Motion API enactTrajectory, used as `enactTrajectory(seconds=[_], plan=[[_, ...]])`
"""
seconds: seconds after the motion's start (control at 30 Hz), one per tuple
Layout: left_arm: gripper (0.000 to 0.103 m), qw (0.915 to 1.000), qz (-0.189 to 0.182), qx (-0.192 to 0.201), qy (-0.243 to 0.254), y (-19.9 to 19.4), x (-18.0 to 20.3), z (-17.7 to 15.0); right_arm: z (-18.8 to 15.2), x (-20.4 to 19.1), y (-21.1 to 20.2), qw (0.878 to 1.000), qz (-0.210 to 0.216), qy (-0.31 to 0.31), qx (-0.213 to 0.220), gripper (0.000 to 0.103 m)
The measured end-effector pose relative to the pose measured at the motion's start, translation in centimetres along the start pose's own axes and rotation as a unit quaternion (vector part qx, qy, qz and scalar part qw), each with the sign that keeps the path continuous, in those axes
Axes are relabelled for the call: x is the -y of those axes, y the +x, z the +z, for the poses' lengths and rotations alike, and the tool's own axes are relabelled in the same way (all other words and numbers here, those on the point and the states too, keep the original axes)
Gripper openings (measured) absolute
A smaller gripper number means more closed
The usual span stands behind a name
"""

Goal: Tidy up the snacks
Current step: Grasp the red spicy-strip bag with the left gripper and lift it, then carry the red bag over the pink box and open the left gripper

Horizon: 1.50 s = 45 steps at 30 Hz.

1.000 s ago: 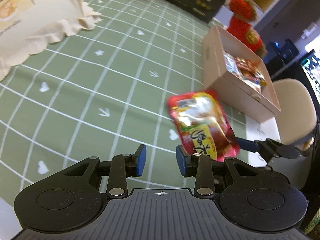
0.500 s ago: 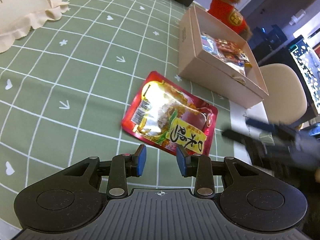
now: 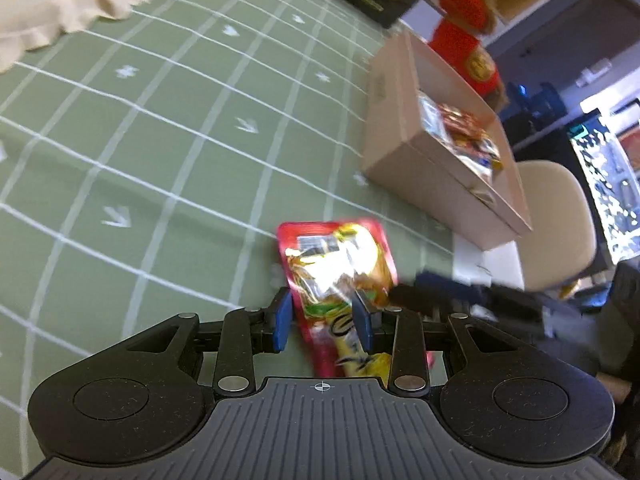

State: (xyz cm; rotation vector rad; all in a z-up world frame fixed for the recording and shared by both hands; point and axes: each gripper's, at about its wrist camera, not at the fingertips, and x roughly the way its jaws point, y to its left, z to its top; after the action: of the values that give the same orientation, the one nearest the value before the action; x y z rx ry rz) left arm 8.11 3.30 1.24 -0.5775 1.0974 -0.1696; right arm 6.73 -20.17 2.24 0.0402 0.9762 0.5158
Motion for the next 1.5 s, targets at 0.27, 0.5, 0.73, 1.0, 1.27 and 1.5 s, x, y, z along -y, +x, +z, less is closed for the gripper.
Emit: enactTrajectory(seconds=[0.27, 0.5, 0.73, 1.0, 1.27, 1.5], plan=[[0.039, 0.9961, -0.056, -0.040, 0.055, 2.0, 3.9, -1.1, -3.5, 1.1, -3.0, 0.996, -0.088, -0.021, 0.003, 0.040], [0.043, 0.9926, -0.083, -0.075, 0.046, 2.3, 4.4, -1.5, -3.9, 0.9, -3.1, 0.995, -0.095, -0.016, 0.016, 0.039], [0.023, 0.9909, -0.091, -0.088, 0.046, 3.1, 5.4, -2.1, -4.4, 1.7, -4.5, 0.997, -0.074, 0.019, 0.006, 0.045], [0.017, 0.9913, -0.106, -0.076, 0.015, 2.3, 4.8, -1.7, -6.0, 1.3, -6.9, 0.998, -0.050, 0.043, 0.004, 0.073], [0.028, 0.9884, -0.093, -0.107, 0.055, 4.5, 6.2, -2.0, -7.1, -0.4, -5.0, 0.999, -0.043, 0.010, -0.018, 0.082], [0.028, 0.9837, -0.070, -0.109, 0.125, 4.9, 9.1, -2.5, -8.3, -1.9, -4.5, 0.998, -0.057, -0.019, -0.006, 0.099]])
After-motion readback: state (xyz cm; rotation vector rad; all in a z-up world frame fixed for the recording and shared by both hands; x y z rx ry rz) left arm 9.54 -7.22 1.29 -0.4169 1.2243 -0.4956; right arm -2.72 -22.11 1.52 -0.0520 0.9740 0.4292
